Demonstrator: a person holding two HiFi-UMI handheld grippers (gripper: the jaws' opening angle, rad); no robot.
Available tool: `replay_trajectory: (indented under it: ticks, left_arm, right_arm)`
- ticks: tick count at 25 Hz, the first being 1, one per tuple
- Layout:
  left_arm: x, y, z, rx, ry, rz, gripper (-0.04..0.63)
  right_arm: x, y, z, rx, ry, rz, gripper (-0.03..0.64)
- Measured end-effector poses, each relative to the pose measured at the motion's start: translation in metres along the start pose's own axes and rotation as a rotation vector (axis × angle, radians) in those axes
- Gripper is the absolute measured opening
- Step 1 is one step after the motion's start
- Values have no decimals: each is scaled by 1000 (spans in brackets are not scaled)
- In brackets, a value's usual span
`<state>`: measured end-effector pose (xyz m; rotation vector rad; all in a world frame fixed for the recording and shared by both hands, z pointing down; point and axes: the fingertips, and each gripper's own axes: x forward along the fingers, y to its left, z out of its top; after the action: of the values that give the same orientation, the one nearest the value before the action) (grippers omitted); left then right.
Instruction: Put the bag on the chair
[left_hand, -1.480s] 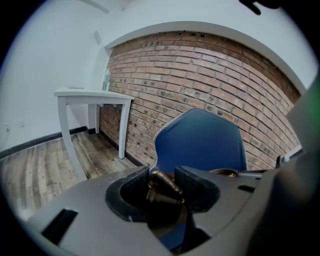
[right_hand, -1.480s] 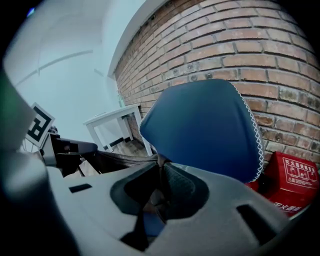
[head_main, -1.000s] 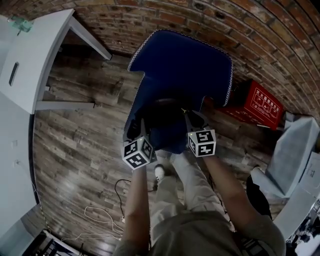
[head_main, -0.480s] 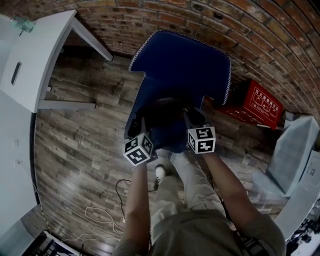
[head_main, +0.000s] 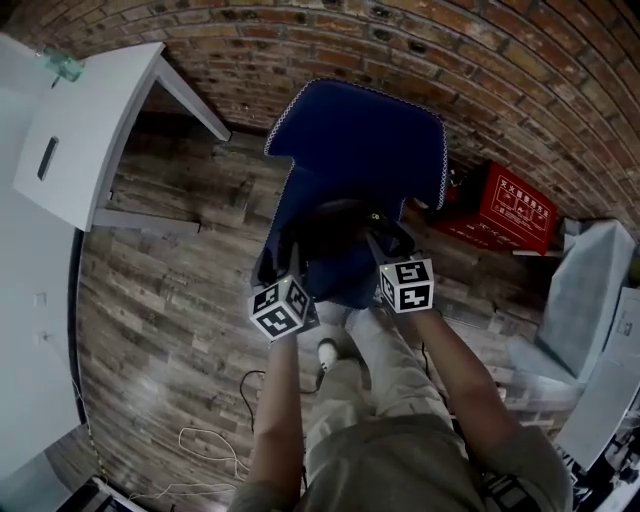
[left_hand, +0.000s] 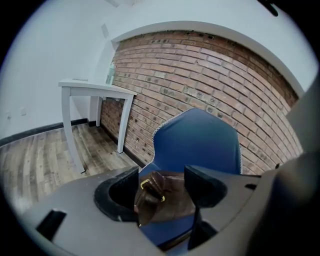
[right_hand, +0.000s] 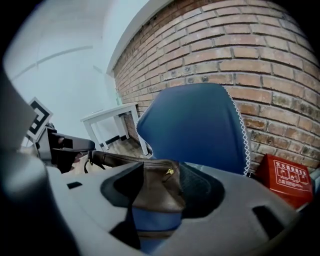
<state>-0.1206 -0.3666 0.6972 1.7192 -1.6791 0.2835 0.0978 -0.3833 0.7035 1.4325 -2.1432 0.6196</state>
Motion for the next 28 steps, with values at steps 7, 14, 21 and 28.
replay_trajectory:
  ticks: [7, 14, 21, 28]
  left_arm:
    - [-47, -9, 17, 15, -30, -25, 183]
    - [-110, -22, 33, 11, -75, -72, 69]
    - [-168, -33, 42, 85, -103, -118, 34]
    - [-218, -36, 32, 100, -87, -138, 17]
  right_arm:
    - [-46, 18, 23, 15, -45, -11, 180]
    - [-109, 44, 40, 25, -85, -24, 45]
    - [-171, 77, 52, 31, -149, -27, 14]
    - [-225, 109, 63, 9, -224, -11, 7]
